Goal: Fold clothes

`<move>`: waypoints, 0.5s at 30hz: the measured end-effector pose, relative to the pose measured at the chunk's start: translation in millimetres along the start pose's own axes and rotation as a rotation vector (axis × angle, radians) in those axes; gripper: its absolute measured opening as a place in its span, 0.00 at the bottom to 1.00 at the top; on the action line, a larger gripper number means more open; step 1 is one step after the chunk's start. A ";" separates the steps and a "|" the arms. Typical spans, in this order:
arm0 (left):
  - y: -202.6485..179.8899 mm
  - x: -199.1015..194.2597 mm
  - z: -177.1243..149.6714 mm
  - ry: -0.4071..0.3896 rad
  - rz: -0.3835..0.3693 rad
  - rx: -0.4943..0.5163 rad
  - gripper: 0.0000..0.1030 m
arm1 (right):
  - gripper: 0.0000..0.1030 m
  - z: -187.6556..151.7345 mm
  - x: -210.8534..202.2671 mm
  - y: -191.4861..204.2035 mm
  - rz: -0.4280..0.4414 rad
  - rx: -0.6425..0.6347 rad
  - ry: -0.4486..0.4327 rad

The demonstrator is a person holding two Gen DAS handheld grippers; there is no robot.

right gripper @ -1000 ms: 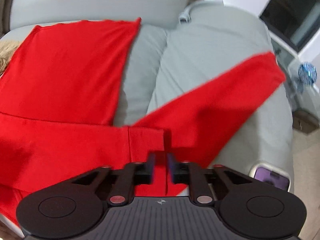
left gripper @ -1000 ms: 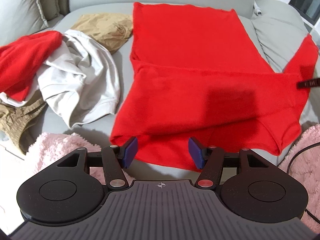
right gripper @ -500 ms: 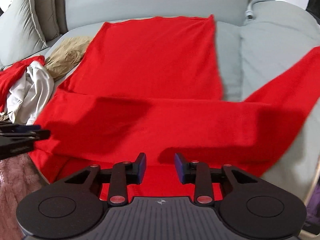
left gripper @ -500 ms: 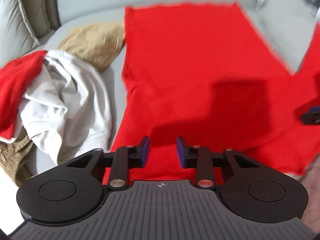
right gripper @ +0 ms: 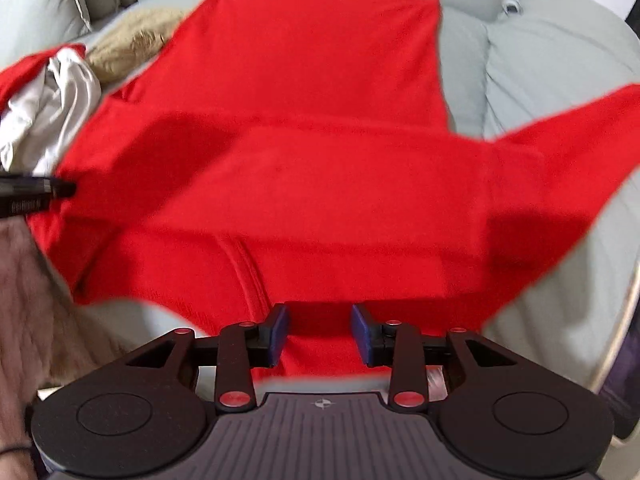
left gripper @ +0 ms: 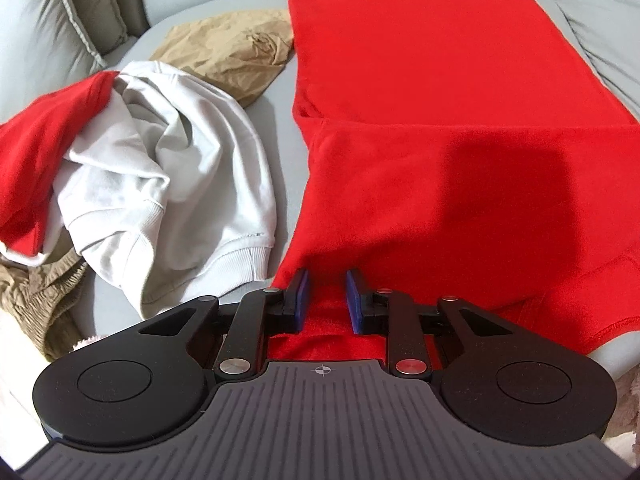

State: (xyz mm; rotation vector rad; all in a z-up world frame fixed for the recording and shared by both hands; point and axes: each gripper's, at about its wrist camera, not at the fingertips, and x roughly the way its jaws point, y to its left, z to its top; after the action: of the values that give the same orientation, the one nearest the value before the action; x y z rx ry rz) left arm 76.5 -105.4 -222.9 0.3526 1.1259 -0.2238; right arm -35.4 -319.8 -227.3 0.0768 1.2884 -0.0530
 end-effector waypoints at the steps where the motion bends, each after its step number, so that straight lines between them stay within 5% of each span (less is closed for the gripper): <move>1: -1.4 -3.8 0.4 0.001 0.005 0.009 0.27 | 0.33 -1.7 -3.1 -2.2 0.002 0.013 0.000; 4: -5.7 -19.0 -0.4 0.005 0.008 -0.011 0.37 | 0.34 -2.1 -12.9 -1.8 0.034 0.030 -0.037; 9: -23.4 -46.6 -9.0 -0.032 -0.082 0.004 0.39 | 0.34 11.6 -21.1 15.7 0.106 0.022 -0.093; 15: -40.4 -31.7 -19.2 0.058 -0.129 0.056 0.47 | 0.35 9.5 0.8 31.0 0.093 -0.009 -0.056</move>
State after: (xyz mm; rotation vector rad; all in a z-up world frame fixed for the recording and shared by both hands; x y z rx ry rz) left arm 33.1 -135.3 -208.0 0.3382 1.2028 -0.3615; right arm -23.6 -289.7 -224.6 0.1273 1.2278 0.0303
